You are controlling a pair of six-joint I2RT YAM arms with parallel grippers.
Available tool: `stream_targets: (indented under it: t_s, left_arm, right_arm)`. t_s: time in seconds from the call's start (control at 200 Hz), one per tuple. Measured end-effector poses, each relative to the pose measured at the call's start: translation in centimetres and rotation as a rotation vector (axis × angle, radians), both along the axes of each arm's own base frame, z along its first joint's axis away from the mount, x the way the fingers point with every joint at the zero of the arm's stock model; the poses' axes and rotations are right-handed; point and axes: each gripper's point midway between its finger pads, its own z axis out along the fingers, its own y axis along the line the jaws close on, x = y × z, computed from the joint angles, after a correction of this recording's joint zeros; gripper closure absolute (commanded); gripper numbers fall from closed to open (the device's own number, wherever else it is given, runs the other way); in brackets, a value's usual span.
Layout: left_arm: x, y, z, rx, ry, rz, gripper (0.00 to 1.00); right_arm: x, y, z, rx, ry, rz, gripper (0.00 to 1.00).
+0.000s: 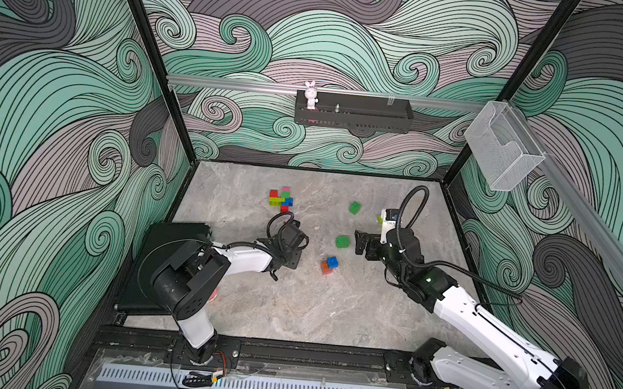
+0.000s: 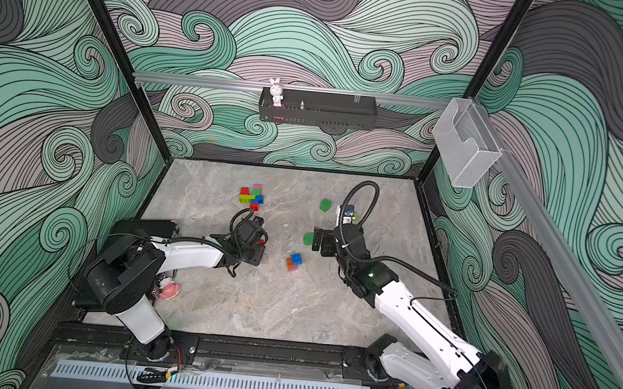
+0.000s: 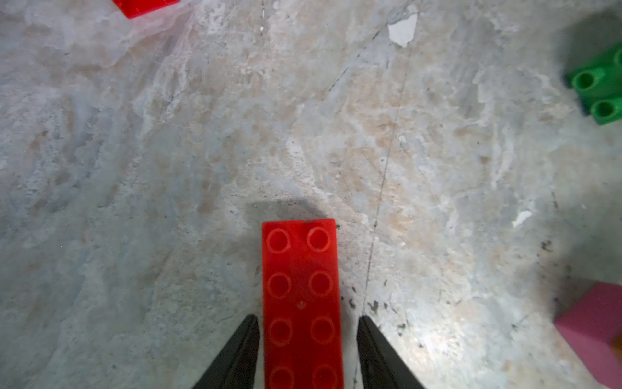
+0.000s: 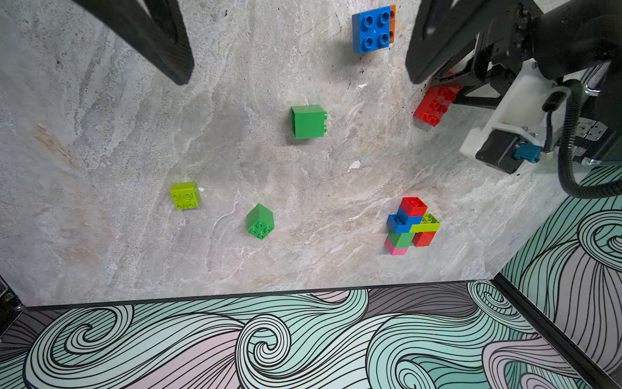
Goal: Assemble the number 4 with lego
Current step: Pick up the lego brick from the center of the board, then assemble the lego brick with the lego brick.
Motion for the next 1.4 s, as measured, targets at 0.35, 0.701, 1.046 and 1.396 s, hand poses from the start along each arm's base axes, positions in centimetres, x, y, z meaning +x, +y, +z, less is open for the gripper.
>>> stream_targets:
  t_s: [0.35,0.701,1.046,1.396]
  left_arm:
    - [0.6,-0.2,-0.8,-0.005,-0.036,0.004,0.61]
    - [0.3,-0.3,-0.7,-0.026,-0.069,-0.024,1.00]
    - [-2.3,-4.1,4.9,-0.203,-0.119,-0.315,1.00]
    - [-5.4,-7.7,7.4,-0.237,-0.188,-0.718,1.00]
  right_arm:
    - [0.1,0.0,0.4,0.001,-0.010,0.001,0.01]
    - [0.1,0.2,-0.4,0.008,0.042,0.032,0.01]
    - [-3.5,5.4,-7.8,0.064,0.391,0.337,0.01]
    - [-5.1,6.4,-10.8,0.121,0.566,0.356,0.06]
